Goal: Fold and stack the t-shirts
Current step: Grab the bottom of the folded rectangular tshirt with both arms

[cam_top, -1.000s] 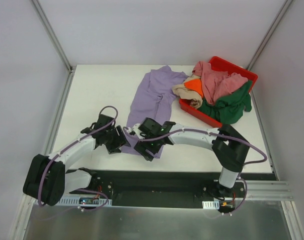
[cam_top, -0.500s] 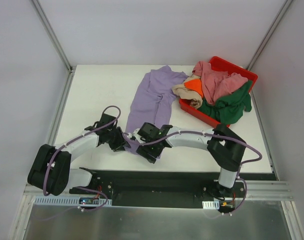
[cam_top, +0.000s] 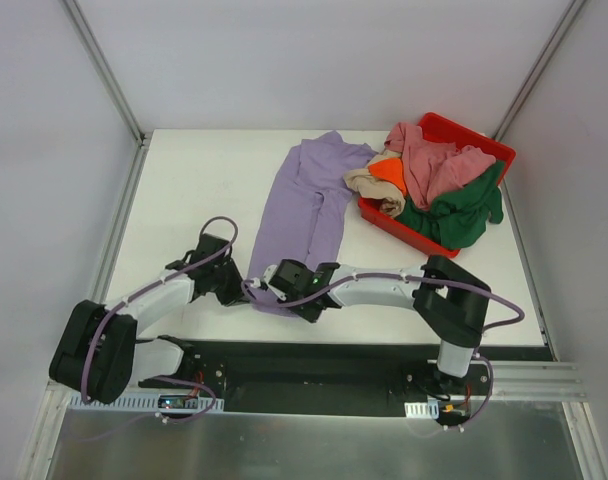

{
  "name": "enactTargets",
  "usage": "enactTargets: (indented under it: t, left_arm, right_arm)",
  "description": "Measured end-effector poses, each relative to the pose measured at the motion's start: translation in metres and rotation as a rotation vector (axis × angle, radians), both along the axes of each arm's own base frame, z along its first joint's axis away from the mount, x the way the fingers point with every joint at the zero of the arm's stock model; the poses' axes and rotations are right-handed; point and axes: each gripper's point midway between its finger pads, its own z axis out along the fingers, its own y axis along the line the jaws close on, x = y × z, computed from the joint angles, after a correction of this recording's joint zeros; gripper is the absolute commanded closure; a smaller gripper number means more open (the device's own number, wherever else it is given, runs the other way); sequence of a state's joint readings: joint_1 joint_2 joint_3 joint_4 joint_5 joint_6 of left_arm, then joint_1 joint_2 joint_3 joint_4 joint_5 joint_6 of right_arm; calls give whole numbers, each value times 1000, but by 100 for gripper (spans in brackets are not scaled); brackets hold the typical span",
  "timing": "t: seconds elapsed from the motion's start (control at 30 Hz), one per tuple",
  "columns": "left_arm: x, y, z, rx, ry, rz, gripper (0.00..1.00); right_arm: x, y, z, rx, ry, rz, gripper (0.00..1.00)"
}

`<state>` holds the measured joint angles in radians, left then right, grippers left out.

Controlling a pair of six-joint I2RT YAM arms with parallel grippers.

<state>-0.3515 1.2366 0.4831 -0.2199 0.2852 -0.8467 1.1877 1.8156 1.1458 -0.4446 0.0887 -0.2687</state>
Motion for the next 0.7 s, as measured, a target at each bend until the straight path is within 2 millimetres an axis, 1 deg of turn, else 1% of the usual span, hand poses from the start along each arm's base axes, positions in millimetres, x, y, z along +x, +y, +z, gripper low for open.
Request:
enactTargets:
  t: [0.03, 0.07, 0.17, 0.23, 0.33, 0.4, 0.53, 0.6, 0.7]
  left_arm:
    - [-2, 2, 0, 3, -5, 5, 100]
    - [-6, 5, 1, 9, -10, 10, 100]
    - [-15, 16, 5, 38, -38, 39, 100]
    - [-20, 21, 10, 44, -66, 58, 100]
    - [-27, 29, 19, 48, -108, 88, 100]
    - [-30, 35, 24, 59, -125, 114, 100]
    - [-38, 47, 32, 88, -156, 163, 100]
    - [-40, 53, 38, 102, -173, 187, 100]
    - [-40, 62, 57, 113, -227, 237, 100]
  right_arm:
    - [-1, 1, 0, -3, -8, 4, 98]
    - [-3, 2, 0, -5, -17, 0, 99]
    - [-15, 8, 1, 3, -18, 1, 99]
    - [-27, 14, 1, 17, -4, 13, 100]
    - [-52, 28, 7, 48, 41, 59, 100]
    - [-68, 41, 14, 78, 69, 97, 99]
    - [-91, 64, 34, 158, 139, 150, 100]
    - [-99, 72, 45, 202, 176, 167, 100]
    - [-106, 83, 60, 266, 222, 186, 100]
